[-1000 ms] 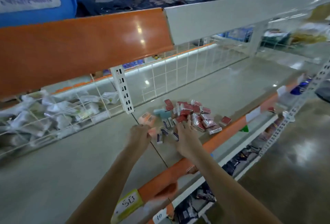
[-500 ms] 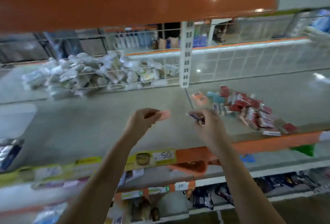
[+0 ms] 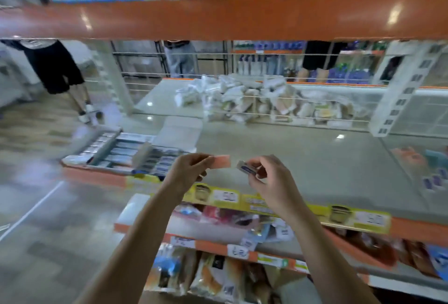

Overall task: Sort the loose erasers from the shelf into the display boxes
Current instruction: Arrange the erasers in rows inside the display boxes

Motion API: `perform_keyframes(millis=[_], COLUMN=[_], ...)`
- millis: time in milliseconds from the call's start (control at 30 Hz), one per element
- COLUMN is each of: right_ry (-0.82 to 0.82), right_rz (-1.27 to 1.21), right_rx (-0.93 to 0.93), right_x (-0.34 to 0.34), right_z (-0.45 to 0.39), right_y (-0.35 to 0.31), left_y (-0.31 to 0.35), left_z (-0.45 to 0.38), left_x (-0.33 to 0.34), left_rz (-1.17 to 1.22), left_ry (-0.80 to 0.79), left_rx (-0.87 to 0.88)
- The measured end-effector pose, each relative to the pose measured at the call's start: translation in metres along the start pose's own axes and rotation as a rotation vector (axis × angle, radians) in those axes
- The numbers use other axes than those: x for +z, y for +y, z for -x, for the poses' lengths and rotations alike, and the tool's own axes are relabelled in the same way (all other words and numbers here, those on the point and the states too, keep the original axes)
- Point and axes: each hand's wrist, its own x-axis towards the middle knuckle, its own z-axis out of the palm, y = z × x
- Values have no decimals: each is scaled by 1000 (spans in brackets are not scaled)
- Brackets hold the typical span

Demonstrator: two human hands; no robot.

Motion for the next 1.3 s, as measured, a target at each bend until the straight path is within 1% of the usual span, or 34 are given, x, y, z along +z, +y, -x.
perform_keyframes(millis=[133,300,433,600,700,833,1033,1133,1300], right_ry=[-48,-88,-126,-170,-205,-252,-292,-282,-218], right_rz=[-11,11,57,230,309,342,388,423,450], right_rx=[-39,-63,-81,-52,-16,30,71,94,153], right_x=[54,105,137,158,159,156,151,149,151], right_z=[-18,-43,-71,-111,-129,-144,-145,-141,-125], right_y=[-43,-75,-86,-79,-71,-68,-68,-67,-69], left_y=[-25,-51,-66,-75,-75,-64,-53,-56,-66], left_z=[-1,-6,-19,-49,-71,-100,-133,-144,-157], left_x=[-71,-135,-174,-208,-214,-203,-185,-183,-182], left_rz=[-29,-52,-67,-110,-129,-183,-187,-158,-91], left_ry=[44,59,96,127,91,-26,-154,-184,-234], left_rx=[18,6,17,31,38,77,115,122,92])
